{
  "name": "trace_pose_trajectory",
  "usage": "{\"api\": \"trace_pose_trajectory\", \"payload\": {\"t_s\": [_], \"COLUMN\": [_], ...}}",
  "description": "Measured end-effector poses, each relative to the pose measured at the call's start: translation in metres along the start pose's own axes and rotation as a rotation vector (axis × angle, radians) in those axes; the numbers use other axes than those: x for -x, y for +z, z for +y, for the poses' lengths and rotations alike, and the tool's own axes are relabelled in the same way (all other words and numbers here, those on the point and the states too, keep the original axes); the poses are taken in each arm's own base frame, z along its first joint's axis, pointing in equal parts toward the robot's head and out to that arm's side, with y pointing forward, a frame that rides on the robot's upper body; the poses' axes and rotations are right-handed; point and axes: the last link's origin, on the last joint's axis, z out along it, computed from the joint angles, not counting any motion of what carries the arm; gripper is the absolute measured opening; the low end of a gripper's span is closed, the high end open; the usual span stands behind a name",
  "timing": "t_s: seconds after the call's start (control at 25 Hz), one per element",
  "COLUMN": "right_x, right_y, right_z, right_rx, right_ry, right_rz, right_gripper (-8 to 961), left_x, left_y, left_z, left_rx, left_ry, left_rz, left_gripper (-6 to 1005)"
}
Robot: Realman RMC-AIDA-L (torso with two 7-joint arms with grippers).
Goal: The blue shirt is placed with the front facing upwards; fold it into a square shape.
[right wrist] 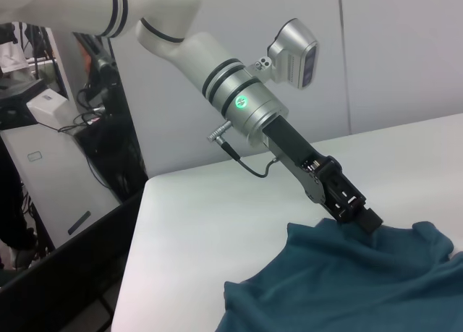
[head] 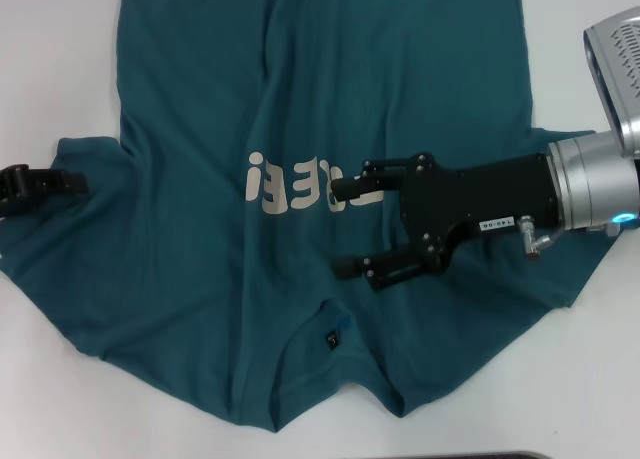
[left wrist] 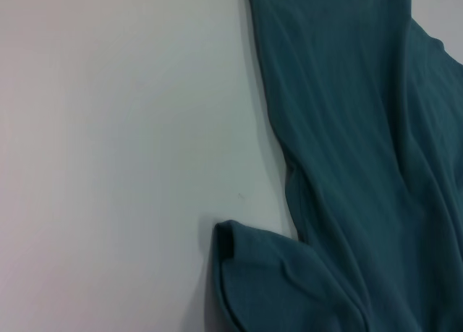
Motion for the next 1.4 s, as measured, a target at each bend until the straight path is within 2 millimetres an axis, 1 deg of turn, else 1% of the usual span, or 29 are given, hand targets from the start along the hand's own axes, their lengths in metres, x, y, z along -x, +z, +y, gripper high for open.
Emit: {"api": "trace_pose_trajectory", "payload": {"t_s": [0.04,0.28,0.36,0.56,0.88,1.08,1.28,1.4], "right_x": [0.0,0.0,0.0,0.001,0.002,0.002,0.002,0.002], "right_y": [0.0,0.0,0.0,0.001,0.001,0.001,0.001,0.001], "right_z": [0.0,0.0,0.0,0.0,-0.002,-0.002,-0.002,-0.002], "right_rx": [0.0,-0.001,0.0,-0.001,-0.003,-0.006,-0.006,-0.006], "right_ry": [0.0,0.0,0.001,-0.002,-0.003,-0.002,-0.001,-0.001], "right_rz": [0.0,-0.002,-0.002,-0.002,-0.002,-0.002,-0.001,-0.001], "right_gripper": [924,924,924,924,924,925,925,925], "left_x": [0.0,-0.001,-0.001,-0.002,-0.01,-0.018,-0.023,-0.023], "left_y": [0.0,-0.002,-0.002,-0.002,-0.014,-0.021,-0.035,-0.036], "left_z": [0.0,-0.001,-0.001,0.0,-0.002,-0.005,-0.012,-0.014], "left_rx": [-0.001,-0.008,-0.01,-0.014,-0.027,-0.058,-0.094,-0.102], "left_ry": [0.0,-0.001,-0.001,-0.002,-0.004,-0.013,-0.032,-0.036], "left_rz": [0.001,0.005,0.002,-0.003,0.048,0.084,0.11,0.114], "left_gripper": [691,434,226,7,6,5,5,6]}}
